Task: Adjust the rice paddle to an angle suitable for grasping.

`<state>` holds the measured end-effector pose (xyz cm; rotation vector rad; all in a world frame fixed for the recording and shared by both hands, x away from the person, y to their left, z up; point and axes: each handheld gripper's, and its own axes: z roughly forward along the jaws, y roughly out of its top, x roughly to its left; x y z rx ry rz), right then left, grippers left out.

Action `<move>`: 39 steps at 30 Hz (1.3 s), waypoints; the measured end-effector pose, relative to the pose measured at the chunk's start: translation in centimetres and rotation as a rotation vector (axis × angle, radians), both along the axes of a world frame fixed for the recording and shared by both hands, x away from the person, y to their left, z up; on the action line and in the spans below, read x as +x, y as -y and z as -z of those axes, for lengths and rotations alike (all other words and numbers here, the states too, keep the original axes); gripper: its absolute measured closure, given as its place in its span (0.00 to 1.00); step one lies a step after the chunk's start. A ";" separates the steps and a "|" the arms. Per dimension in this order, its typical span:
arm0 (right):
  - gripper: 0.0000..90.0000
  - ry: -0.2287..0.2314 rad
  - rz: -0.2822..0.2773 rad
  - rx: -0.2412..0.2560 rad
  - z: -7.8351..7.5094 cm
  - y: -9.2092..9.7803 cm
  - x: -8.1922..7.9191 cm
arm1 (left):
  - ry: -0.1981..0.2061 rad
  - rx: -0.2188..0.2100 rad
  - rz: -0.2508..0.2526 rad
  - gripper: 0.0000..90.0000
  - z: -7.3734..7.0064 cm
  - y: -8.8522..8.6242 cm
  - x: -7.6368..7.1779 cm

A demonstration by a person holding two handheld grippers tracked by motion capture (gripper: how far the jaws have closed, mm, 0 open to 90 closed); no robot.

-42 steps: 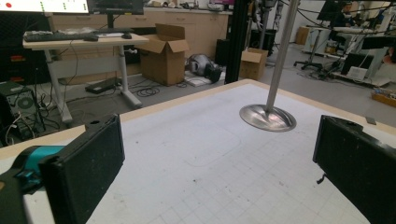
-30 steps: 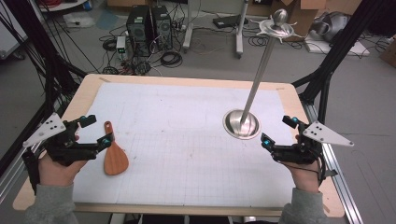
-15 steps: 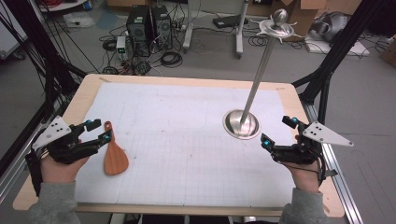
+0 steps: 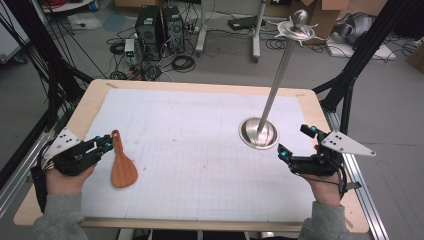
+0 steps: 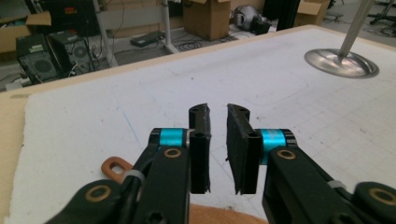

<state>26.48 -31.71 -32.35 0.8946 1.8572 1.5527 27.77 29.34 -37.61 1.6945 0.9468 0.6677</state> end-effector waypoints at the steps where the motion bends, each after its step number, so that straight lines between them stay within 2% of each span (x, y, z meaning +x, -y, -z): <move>1: 0.00 0.000 0.000 0.000 0.0 0.0 0.0 | 0.000 0.000 0.000 0.91 0.0 0.0 0.0; 3: 0.00 0.003 -0.003 -0.001 0.0 0.0 0.0 | -0.028 0.012 -0.016 0.97 0.6 -0.1 0.3; 5: 0.00 0.005 -0.001 0.000 0.0 0.1 0.0 | -0.057 0.015 -0.021 0.99 1.2 -0.3 0.6; 7: 0.00 0.004 0.002 -0.002 0.0 0.1 0.0 | -0.068 0.016 -0.028 0.99 1.5 -0.3 0.7; 8: 0.00 -0.001 0.003 0.003 0.1 0.2 -0.1 | -0.090 0.022 -0.037 0.99 2.0 -0.5 1.0; 15: 0.00 0.000 0.005 0.005 0.1 0.4 -0.1 | -0.162 0.050 -0.056 0.99 4.0 -1.0 1.9; 20: 0.00 0.004 0.008 0.004 0.1 0.5 -0.2 | -0.190 0.069 -0.060 0.99 4.8 -1.0 2.3; 27: 0.00 0.000 0.008 0.005 0.2 0.6 -0.3 | -0.235 0.054 -0.068 0.99 5.7 -1.1 3.0; 34: 0.00 -0.003 0.009 -0.001 0.2 0.7 -0.5 | -0.278 0.090 -0.093 0.99 6.4 -1.2 3.5; 39: 0.00 -0.001 0.010 -0.002 0.3 0.7 -0.5 | -0.293 0.089 -0.100 0.99 6.7 -1.2 3.8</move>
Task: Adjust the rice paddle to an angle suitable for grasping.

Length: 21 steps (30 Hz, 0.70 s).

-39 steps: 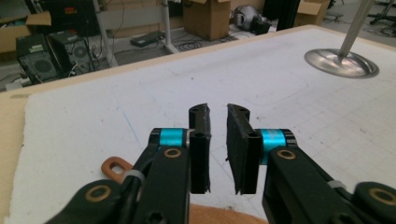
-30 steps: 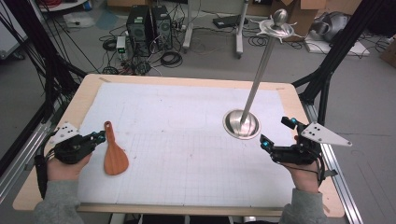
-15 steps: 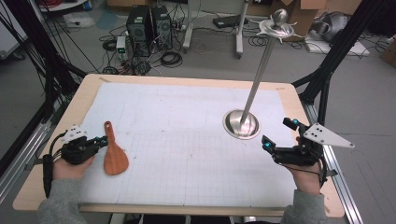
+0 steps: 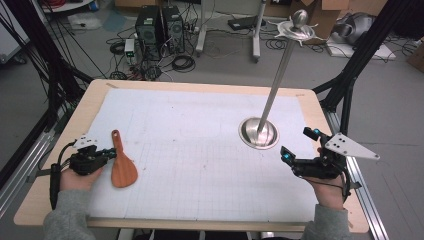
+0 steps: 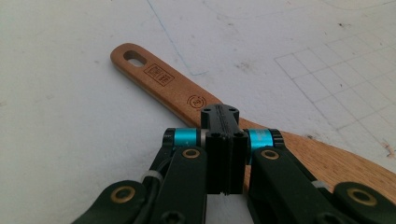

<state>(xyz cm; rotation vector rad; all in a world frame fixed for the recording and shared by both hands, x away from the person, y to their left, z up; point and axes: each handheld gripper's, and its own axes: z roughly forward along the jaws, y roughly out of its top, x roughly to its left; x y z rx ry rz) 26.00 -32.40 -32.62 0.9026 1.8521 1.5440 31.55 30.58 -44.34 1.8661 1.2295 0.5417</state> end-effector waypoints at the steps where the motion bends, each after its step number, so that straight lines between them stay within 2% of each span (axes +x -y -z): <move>1: 0.00 -0.003 -0.001 0.000 0.0 0.0 0.0 | -0.004 0.004 -0.002 0.99 0.2 0.0 0.1; 16: 0.00 -0.004 0.002 0.003 0.0 0.2 -0.2 | -0.035 0.010 -0.006 0.99 0.5 -0.1 0.5; 21: 0.00 0.001 0.004 0.009 -0.2 0.5 -0.4 | -0.047 -0.003 -0.007 0.99 0.5 -0.2 0.7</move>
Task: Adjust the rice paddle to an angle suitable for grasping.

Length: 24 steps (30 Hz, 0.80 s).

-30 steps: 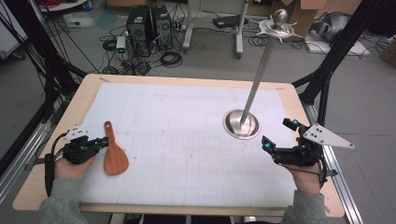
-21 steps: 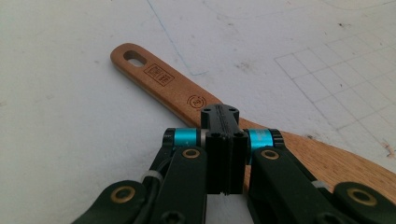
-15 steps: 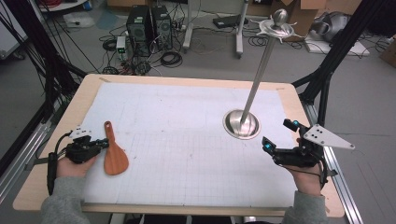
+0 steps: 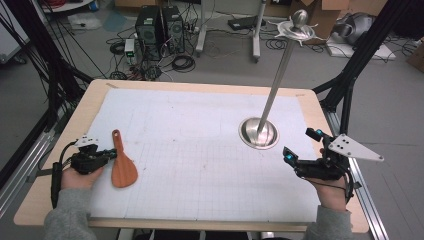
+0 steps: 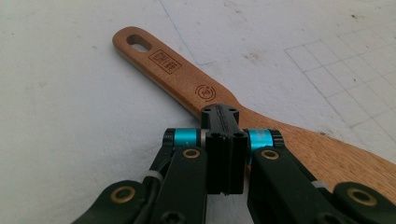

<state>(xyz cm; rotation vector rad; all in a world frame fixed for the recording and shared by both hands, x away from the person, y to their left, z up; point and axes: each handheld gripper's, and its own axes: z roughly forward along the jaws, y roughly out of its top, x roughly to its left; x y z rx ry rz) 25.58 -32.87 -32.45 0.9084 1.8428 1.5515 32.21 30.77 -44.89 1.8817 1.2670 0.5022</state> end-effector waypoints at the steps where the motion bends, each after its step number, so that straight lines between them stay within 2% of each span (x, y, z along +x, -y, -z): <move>1: 0.00 0.001 0.000 0.001 0.0 0.0 0.0 | 0.002 0.000 0.000 0.99 0.0 0.0 0.0; 11: 0.00 -0.005 0.000 -0.001 0.1 0.0 0.0 | 0.003 0.009 0.010 0.99 0.0 0.5 0.3; 17: 0.00 -0.006 -0.005 -0.003 0.2 -0.2 0.1 | -0.006 0.005 0.008 0.99 -0.1 0.7 0.5; 24: 0.00 -0.011 -0.008 -0.007 0.2 -0.4 0.1 | -0.007 -0.013 0.031 0.99 0.0 1.1 0.8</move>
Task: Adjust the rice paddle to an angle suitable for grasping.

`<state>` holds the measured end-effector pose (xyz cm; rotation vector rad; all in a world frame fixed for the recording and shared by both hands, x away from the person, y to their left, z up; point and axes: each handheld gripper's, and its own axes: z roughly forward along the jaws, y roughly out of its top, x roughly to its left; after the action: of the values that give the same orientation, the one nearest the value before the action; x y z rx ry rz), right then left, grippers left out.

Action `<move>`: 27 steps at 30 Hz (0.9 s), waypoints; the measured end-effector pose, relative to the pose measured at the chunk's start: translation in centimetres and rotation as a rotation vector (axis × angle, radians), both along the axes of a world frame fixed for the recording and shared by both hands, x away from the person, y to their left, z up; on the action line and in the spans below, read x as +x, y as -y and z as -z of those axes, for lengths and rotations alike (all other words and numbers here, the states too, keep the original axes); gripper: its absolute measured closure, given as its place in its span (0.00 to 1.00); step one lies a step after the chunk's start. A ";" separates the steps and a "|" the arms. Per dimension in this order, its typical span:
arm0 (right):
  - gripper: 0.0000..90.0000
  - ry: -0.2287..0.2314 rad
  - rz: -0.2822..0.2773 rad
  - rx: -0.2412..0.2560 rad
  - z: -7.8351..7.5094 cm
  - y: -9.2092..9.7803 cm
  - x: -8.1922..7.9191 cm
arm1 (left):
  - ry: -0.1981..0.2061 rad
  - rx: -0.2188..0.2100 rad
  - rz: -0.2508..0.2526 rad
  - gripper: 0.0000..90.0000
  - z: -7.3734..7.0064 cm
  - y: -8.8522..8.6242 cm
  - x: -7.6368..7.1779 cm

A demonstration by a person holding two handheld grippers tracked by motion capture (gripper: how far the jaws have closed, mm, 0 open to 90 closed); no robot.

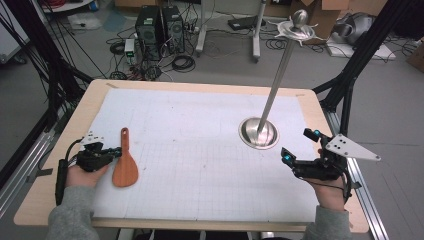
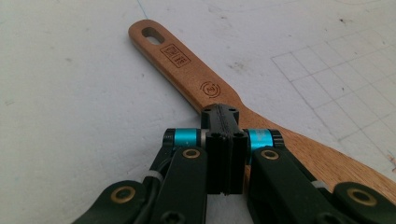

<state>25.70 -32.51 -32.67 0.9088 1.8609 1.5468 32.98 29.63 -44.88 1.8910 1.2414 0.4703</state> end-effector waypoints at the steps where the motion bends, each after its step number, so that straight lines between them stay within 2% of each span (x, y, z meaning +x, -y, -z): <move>1: 0.00 0.000 0.000 0.001 0.0 0.0 0.0 | 0.000 0.001 0.002 0.99 0.0 0.0 0.0; 17: 0.00 -0.003 0.001 0.001 0.1 -0.1 0.0 | -0.013 -0.036 0.042 0.99 0.1 1.3 0.4; 22: 0.00 -0.005 0.000 -0.005 0.1 -0.1 0.1 | 0.008 -0.001 0.027 0.99 -0.3 1.8 0.4; 23: 0.00 -0.005 0.000 -0.005 0.1 -0.1 0.1 | 0.008 -0.001 0.027 0.99 -0.3 1.8 0.4; 24: 0.00 -0.007 -0.001 -0.005 0.1 -0.1 0.1 | 0.028 -0.015 0.024 0.99 -0.7 1.8 0.1; 25: 0.00 -0.007 -0.001 -0.003 0.1 -0.1 0.1 | 0.028 -0.015 0.024 0.99 -0.7 1.8 0.1; 27: 0.00 -0.006 0.000 -0.001 0.1 -0.1 0.1 | 0.055 -0.033 0.032 0.99 -1.6 2.1 -0.4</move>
<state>25.83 -32.37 -32.81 0.9146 1.8658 1.5439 32.59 27.49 -43.32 1.8554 1.1748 0.4784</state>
